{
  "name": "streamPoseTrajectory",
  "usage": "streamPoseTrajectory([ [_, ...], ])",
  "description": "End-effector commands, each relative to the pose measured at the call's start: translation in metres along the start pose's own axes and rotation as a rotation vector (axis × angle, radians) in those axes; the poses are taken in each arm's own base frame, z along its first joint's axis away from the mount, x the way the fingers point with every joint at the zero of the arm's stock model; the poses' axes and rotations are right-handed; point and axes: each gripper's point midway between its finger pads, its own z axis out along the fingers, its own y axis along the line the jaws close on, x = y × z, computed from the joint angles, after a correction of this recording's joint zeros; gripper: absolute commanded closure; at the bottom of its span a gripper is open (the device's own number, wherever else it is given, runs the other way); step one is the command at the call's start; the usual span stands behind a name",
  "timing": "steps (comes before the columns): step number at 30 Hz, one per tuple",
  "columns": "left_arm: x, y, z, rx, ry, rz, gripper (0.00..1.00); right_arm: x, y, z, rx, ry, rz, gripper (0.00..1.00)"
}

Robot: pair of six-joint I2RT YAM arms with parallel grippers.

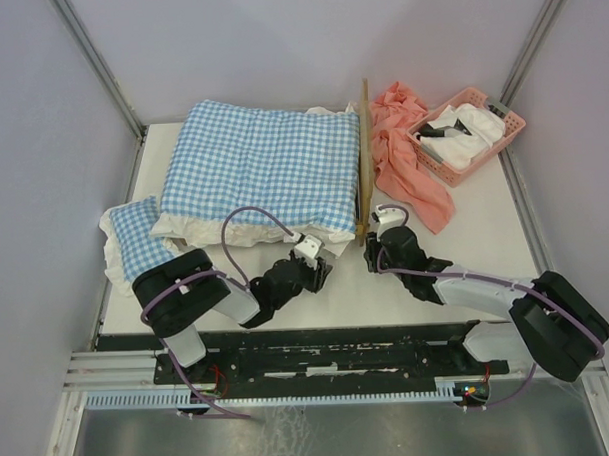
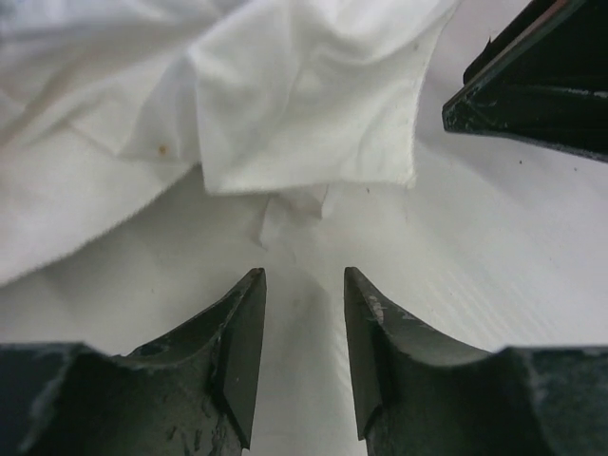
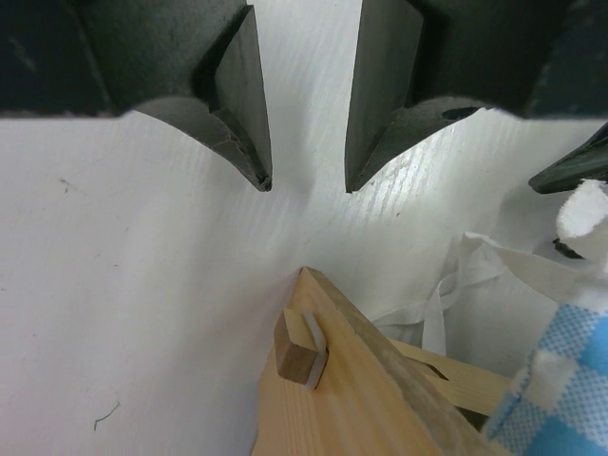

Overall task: Set up the pet bed
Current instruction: Tie the ropes to the bed frame.

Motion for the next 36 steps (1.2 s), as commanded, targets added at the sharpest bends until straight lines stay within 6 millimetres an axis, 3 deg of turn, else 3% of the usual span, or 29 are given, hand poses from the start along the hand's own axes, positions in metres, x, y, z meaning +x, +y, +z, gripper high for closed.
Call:
streamPoseTrajectory([
  [1, -0.035, -0.003, 0.016, -0.007, -0.080, 0.136, 0.53, -0.021, 0.000, -0.003, 0.001, -0.076, 0.009, 0.55],
  [12, -0.018, 0.000, 0.032, 0.066, 0.044, 0.306, 0.49, -0.031, 0.002, -0.013, -0.017, -0.110, 0.001, 0.55],
  [29, -0.002, 0.021, 0.048, 0.061, 0.151, 0.340, 0.52, -0.040, -0.003, -0.024, -0.003, -0.144, 0.003, 0.54],
  [32, 0.003, 0.024, 0.048, 0.049, 0.165, 0.340, 0.61, -0.041, -0.003, -0.026, -0.003, -0.152, 0.008, 0.54],
  [36, 0.010, 0.025, 0.045, 0.047, 0.194, 0.328, 0.85, -0.039, -0.006, -0.028, 0.006, -0.149, 0.004, 0.54],
])
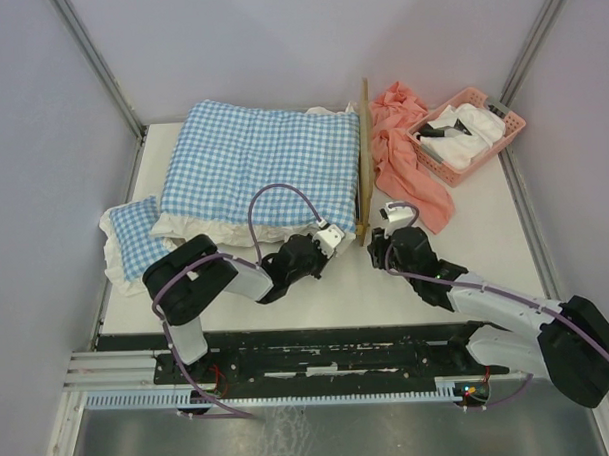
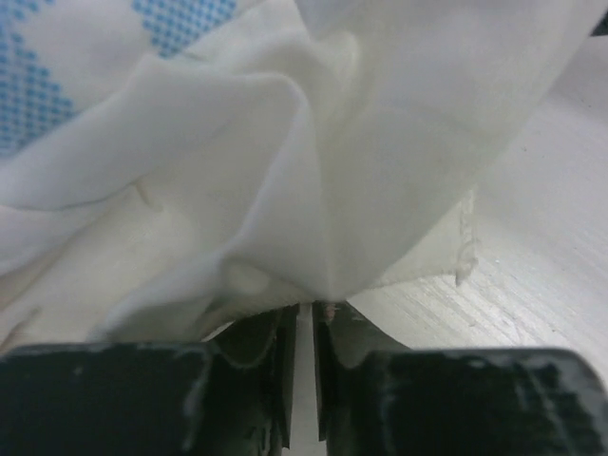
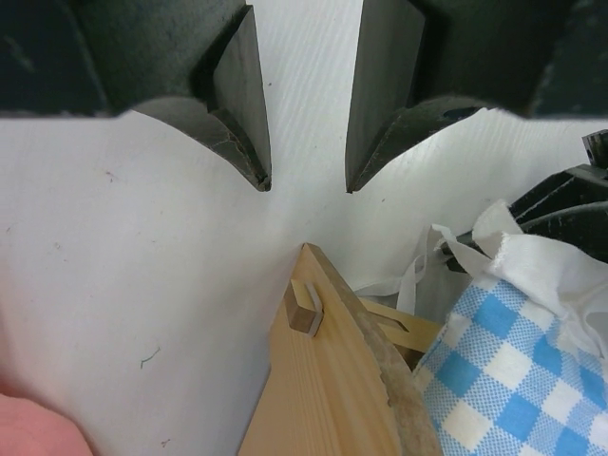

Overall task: Set up the pet bed
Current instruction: Tie the ropes to the bed frame.

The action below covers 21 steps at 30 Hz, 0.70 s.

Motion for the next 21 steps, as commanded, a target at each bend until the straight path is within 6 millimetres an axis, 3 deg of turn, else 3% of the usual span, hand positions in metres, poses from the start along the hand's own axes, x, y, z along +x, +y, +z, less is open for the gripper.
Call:
streamPoseTrajectory([
  [1, 0.016, 0.003, -0.001, -0.012, 0.054, 0.027, 0.93, -0.008, -0.006, -0.004, 0.023, -0.035, 0.001, 0.54],
  [5, 0.013, 0.001, -0.011, -0.010, 0.029, -0.008, 0.97, -0.010, -0.003, -0.004, -0.002, -0.052, -0.024, 0.54],
  [12, -0.007, 0.005, -0.028, -0.056, -0.062, -0.171, 0.97, -0.034, 0.026, -0.007, -0.170, -0.094, -0.215, 0.54],
  [15, -0.014, 0.000, -0.036, -0.027, -0.104, -0.223, 0.97, -0.041, 0.046, -0.012, -0.297, -0.117, -0.336, 0.54],
  [21, -0.024, -0.006, -0.044, 0.008, -0.147, -0.296, 0.97, -0.030, 0.086, -0.014, -0.574, -0.140, -0.566, 0.52],
])
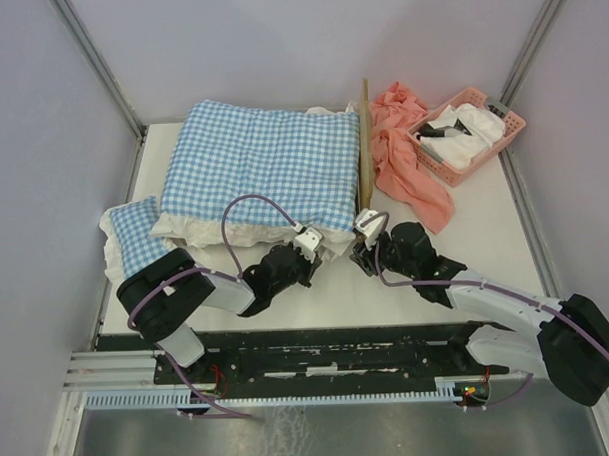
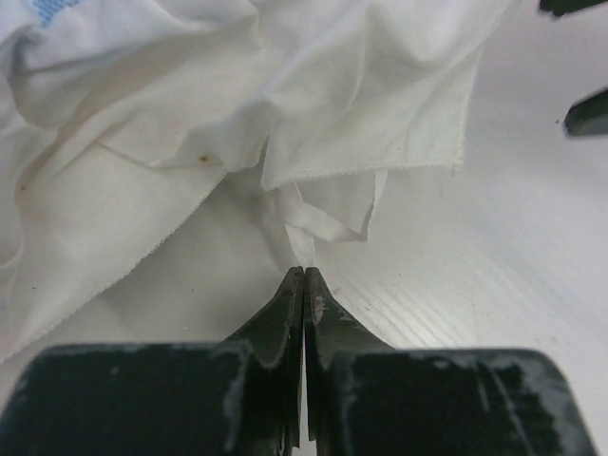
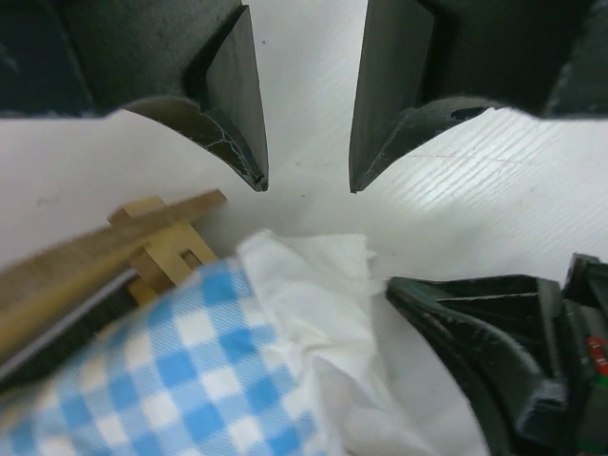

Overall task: Set up the pet bed
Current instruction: Tie the ropes to the bed frame.

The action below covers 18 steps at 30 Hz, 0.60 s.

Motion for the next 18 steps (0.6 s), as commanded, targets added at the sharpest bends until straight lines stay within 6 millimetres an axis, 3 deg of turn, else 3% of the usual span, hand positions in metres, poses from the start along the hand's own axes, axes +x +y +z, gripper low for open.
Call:
streamPoseTrajectory([
  [1, -0.032, -0.010, -0.003, 0.038, -0.114, -0.103, 0.97, -0.035, 0.029, 0.012, -0.227, -0.113, -0.245, 0.52],
  [5, -0.038, -0.008, -0.004, 0.036, -0.138, -0.129, 0.97, -0.037, 0.029, 0.029, -0.237, -0.088, -0.229, 0.53],
  [11, -0.044, -0.007, -0.001, 0.028, -0.147, -0.133, 0.97, -0.048, 0.020, 0.035, -0.126, -0.202, 0.043, 0.53],
  [15, -0.049, -0.011, -0.005, 0.048, -0.156, -0.155, 0.97, -0.030, 0.020, 0.032, -0.159, -0.135, -0.161, 0.50],
  [18, -0.055, -0.013, -0.010, 0.060, -0.174, -0.175, 0.97, -0.029, 0.022, 0.023, -0.213, -0.071, -0.319, 0.49],
])
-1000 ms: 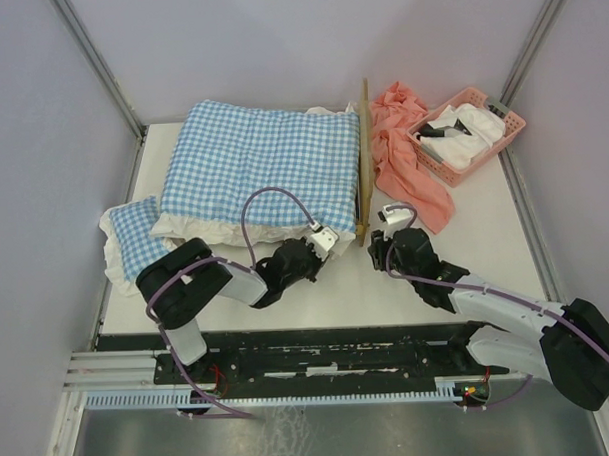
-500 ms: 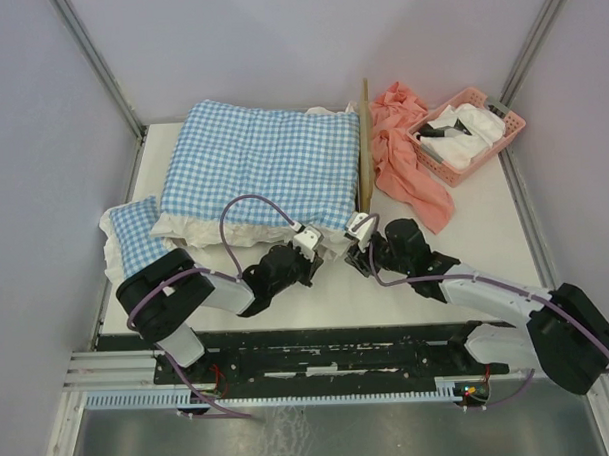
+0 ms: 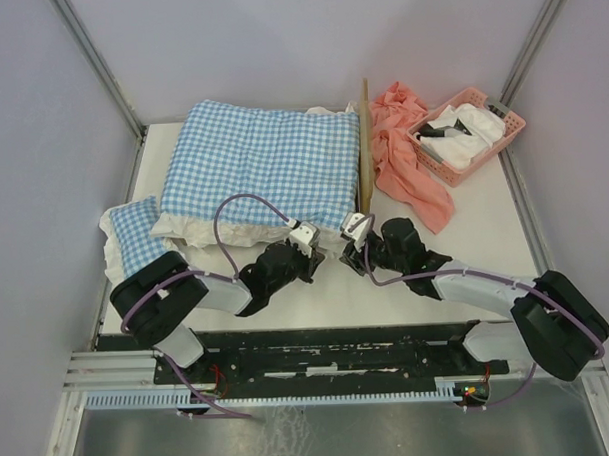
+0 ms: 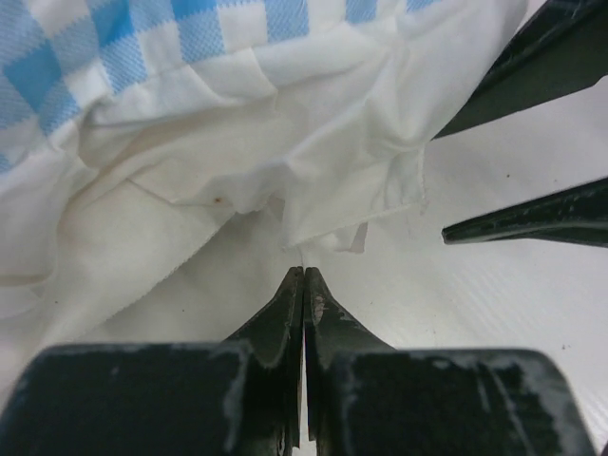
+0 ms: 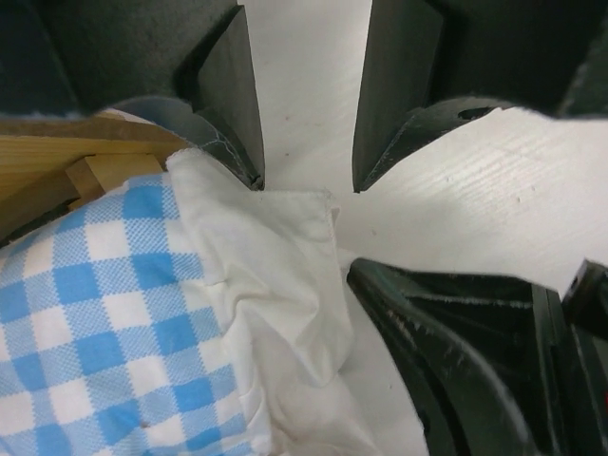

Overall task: Set up the pet bed
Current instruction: Tie the ropes to the bed frame.

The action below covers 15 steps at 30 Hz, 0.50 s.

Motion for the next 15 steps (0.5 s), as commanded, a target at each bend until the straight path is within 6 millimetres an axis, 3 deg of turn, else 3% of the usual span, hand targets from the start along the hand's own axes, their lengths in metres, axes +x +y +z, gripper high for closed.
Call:
streamPoseTrajectory([
  [1, -0.037, -0.012, -0.005, 0.043, -0.111, -0.073, 0.97, -0.027, -0.001, -0.010, -0.063, -0.007, -0.246, 0.49],
  [7, -0.045, -0.014, -0.005, 0.052, -0.121, -0.102, 0.97, -0.035, 0.016, -0.016, -0.240, -0.044, -0.610, 0.46],
  [15, -0.045, -0.017, -0.004, 0.074, -0.118, -0.151, 0.97, -0.028, 0.020, -0.007, -0.251, -0.046, -0.811, 0.44],
])
